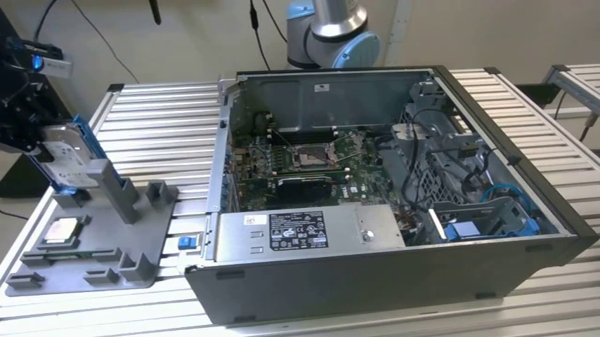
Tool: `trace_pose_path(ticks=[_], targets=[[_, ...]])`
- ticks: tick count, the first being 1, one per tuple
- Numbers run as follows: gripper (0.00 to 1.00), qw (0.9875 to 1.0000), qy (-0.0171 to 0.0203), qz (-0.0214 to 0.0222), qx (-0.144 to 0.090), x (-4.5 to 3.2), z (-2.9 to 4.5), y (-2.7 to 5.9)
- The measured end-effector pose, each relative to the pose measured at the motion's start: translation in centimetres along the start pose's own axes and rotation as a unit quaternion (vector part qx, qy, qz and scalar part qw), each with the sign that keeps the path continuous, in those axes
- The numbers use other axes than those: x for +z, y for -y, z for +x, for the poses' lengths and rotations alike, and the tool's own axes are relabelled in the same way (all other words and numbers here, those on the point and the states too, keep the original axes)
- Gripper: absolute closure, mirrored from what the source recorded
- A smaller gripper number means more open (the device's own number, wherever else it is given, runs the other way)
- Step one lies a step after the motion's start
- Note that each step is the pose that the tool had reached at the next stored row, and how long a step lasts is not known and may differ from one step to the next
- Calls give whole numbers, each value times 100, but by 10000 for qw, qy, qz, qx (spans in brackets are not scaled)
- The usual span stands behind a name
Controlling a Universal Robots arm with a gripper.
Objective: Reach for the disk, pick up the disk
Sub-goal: 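Pick up the disk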
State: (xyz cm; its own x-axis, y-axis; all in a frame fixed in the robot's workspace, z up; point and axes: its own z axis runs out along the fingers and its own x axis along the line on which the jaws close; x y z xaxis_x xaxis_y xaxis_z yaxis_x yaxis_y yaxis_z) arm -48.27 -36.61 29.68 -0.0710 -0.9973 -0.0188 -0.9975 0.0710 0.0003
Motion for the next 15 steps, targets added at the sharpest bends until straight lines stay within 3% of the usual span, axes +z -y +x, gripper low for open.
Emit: trace_pose_path(ticks=[15], targets=[[100, 10000, -1, -1, -1, -154, -2, 1]])
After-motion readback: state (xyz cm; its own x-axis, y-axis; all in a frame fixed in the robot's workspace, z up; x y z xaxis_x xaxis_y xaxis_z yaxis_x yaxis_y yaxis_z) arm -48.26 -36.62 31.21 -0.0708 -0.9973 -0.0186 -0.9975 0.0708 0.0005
